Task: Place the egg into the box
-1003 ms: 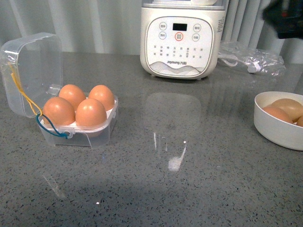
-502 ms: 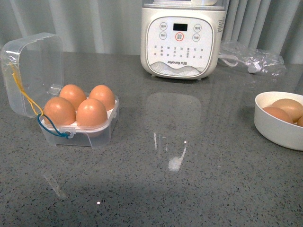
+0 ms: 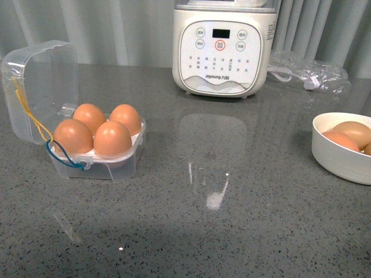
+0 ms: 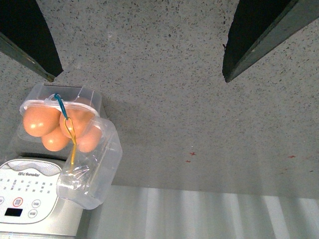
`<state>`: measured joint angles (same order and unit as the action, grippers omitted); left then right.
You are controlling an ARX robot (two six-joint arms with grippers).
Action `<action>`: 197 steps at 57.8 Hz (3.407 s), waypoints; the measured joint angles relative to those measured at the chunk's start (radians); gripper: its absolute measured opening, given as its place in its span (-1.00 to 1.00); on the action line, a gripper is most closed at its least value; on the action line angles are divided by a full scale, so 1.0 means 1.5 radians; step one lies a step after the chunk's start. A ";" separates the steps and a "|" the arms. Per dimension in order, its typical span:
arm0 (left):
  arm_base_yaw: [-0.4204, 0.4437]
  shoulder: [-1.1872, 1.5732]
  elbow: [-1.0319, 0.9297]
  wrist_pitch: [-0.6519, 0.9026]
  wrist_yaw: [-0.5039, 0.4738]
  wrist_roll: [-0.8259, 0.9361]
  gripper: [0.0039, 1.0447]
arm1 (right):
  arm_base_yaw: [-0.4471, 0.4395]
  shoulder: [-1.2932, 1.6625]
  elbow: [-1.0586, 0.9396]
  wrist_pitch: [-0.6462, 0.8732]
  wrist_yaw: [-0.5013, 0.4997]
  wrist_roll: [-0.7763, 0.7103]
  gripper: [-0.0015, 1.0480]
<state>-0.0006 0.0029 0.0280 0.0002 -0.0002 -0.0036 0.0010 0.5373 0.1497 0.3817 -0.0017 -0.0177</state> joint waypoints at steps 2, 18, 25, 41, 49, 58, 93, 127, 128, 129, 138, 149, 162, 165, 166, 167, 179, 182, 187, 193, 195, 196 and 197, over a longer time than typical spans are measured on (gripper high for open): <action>0.000 0.000 0.000 0.000 0.000 0.000 0.87 | 0.000 -0.008 -0.006 -0.002 0.000 0.001 -0.90; 0.000 0.000 0.000 0.000 0.000 0.000 0.87 | 0.000 -0.067 -0.043 -0.024 0.000 0.005 -0.94; 0.000 0.000 0.000 0.000 0.000 0.000 0.87 | 0.000 -0.094 -0.054 -0.038 0.001 0.005 -0.94; 0.000 0.000 0.000 0.000 0.000 0.000 0.87 | 0.000 -0.147 -0.072 -0.074 0.001 0.005 -0.94; 0.000 0.000 0.000 0.000 0.000 0.000 0.87 | 0.000 -0.177 -0.092 -0.077 0.000 0.005 -0.94; 0.000 0.000 0.000 0.000 0.000 0.000 0.87 | 0.000 -0.205 -0.097 -0.100 0.001 0.005 -0.94; 0.000 0.000 0.000 0.000 0.000 0.000 0.87 | 0.000 -0.355 -0.097 -0.254 0.000 0.005 -0.94; 0.000 -0.001 0.000 0.000 0.000 0.000 0.87 | 0.000 -0.355 -0.097 -0.254 0.000 0.005 0.40; 0.000 -0.001 0.000 0.000 0.000 0.000 0.87 | 0.000 -0.355 -0.097 -0.254 0.000 0.005 0.44; 0.000 -0.001 0.000 0.000 0.000 0.000 0.87 | 0.000 -0.355 -0.097 -0.254 0.000 0.005 0.50; 0.000 -0.001 0.000 0.000 0.000 0.000 0.87 | 0.000 -0.355 -0.097 -0.254 0.000 0.006 0.88; -0.080 0.181 0.106 -0.262 -0.295 -0.098 0.87 | 0.000 -0.356 -0.097 -0.254 0.000 0.006 0.86; -0.034 0.215 0.141 -0.218 -0.294 -0.123 0.87 | 0.000 -0.355 -0.097 -0.254 0.000 0.006 0.86; -0.023 0.227 0.143 -0.199 -0.280 -0.121 0.87 | 0.000 -0.355 -0.097 -0.254 0.000 0.006 0.86; -0.016 0.235 0.145 -0.189 -0.268 -0.119 0.87 | 0.000 -0.355 -0.097 -0.254 0.000 0.006 0.86; -0.010 0.242 0.146 -0.180 -0.261 -0.119 0.87 | 0.000 -0.355 -0.097 -0.254 0.000 0.006 0.86; 0.085 0.377 0.196 -0.018 -0.123 -0.102 0.87 | 0.000 -0.355 -0.097 -0.254 0.000 0.006 0.86; 0.111 0.425 0.218 0.029 -0.086 -0.098 0.87 | 0.000 -0.355 -0.097 -0.254 0.000 0.006 0.86; 0.156 0.546 0.281 0.124 -0.017 -0.089 0.87 | 0.000 -0.355 -0.097 -0.254 0.000 0.006 0.86; 0.173 0.681 0.355 0.191 0.035 -0.076 0.87 | 0.000 -0.355 -0.097 -0.254 0.000 0.006 0.86; 0.173 0.710 0.370 0.202 0.049 -0.076 0.87 | 0.000 -0.355 -0.097 -0.254 0.000 0.006 0.86; 0.173 0.724 0.376 0.206 0.056 -0.077 0.87 | 0.000 -0.355 -0.097 -0.254 0.000 0.006 0.86; 0.170 0.744 0.386 0.210 0.060 -0.076 0.87 | 0.000 -0.355 -0.097 -0.254 0.000 0.006 0.86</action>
<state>0.2539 1.1191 0.6071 0.3153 0.0902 -0.1177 0.0010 0.0044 0.0048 0.0006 -0.0013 -0.0093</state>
